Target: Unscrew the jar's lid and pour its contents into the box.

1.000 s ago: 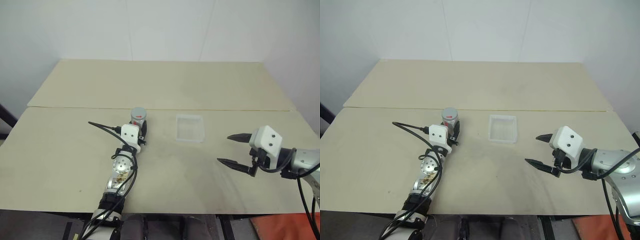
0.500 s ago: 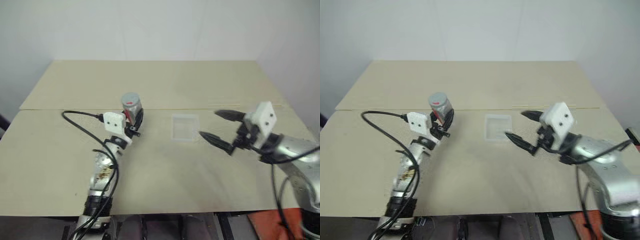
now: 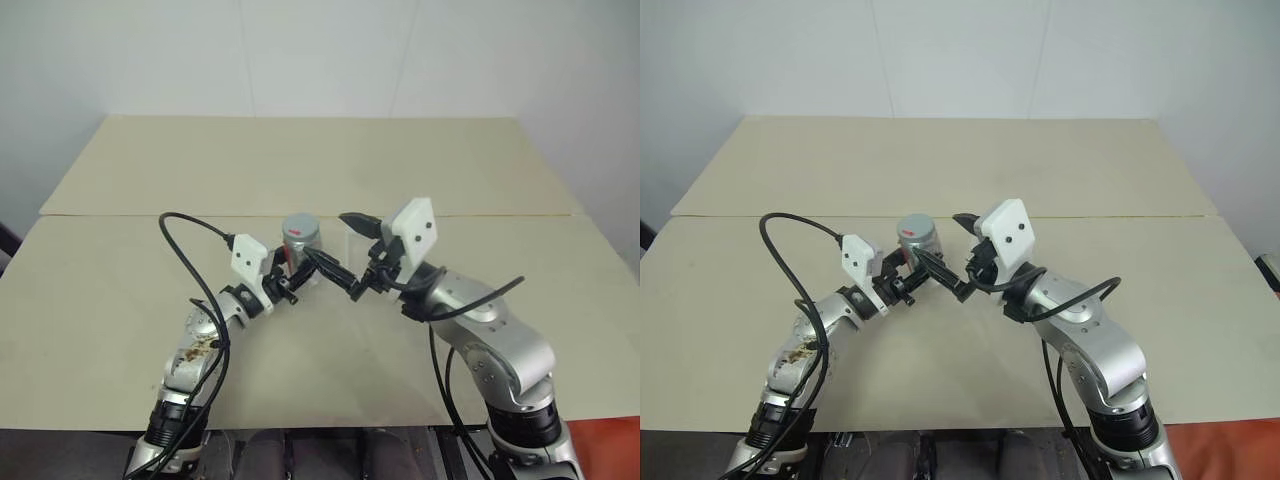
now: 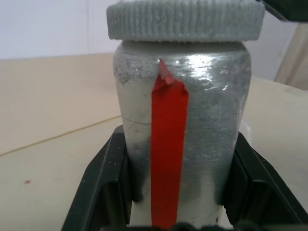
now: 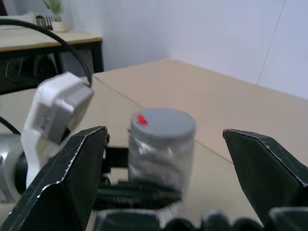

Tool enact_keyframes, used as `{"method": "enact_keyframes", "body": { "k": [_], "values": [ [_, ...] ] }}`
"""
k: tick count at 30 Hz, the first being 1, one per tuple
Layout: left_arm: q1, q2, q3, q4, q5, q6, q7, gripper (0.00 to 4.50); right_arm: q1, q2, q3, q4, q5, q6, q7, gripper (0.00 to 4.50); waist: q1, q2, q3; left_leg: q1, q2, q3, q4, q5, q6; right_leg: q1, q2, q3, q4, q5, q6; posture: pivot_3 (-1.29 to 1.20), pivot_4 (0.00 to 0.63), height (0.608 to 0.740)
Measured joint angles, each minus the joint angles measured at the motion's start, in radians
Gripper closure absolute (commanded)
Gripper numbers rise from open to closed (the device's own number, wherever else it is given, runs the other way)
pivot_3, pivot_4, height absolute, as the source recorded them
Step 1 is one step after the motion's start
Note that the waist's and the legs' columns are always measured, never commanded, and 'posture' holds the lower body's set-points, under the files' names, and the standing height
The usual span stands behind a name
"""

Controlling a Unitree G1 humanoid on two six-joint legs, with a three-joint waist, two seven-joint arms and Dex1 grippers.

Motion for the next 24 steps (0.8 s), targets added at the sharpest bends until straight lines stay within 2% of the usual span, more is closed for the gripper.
{"method": "enact_keyframes", "body": {
  "k": [11, 23, 24],
  "values": [
    [0.0, 0.004, -0.049, 0.018, 0.109, -0.18, -0.037, 2.49, -0.046, 0.064, 0.035, 0.088, -0.081, -0.003, -0.025, 0.0, -0.001, 0.0, 0.0, 0.0, 0.0, 0.0, 0.0, 0.0, 0.0, 0.0, 0.0, 0.0, 0.0, 0.0, 0.0, 0.0, 0.15, 0.74],
    [0.014, -0.024, -0.051, 0.031, 0.117, -0.185, -0.027, 2.49, -0.046, 0.078, 0.035, 0.09, -0.114, -0.007, -0.017, 0.0, -0.004, 0.0, 0.0, 0.0, 0.0, 0.0, 0.0, 0.0, 0.001, 0.0, 0.0, 0.0, 0.0, 0.0, 0.0, 0.0, 0.15, 0.74],
    [0.014, -0.025, -0.052, 0.031, 0.119, -0.185, -0.027, 2.49, -0.046, 0.078, 0.035, 0.09, -0.113, -0.007, -0.015, 0.38, -0.004, 0.0, 0.0, 0.0, 0.0, 0.0, 0.0, 0.0, 0.001, 0.0, 0.0, 0.0, 0.0, 0.0, 0.0, 0.0, 0.15, 0.74]
  ]
}}
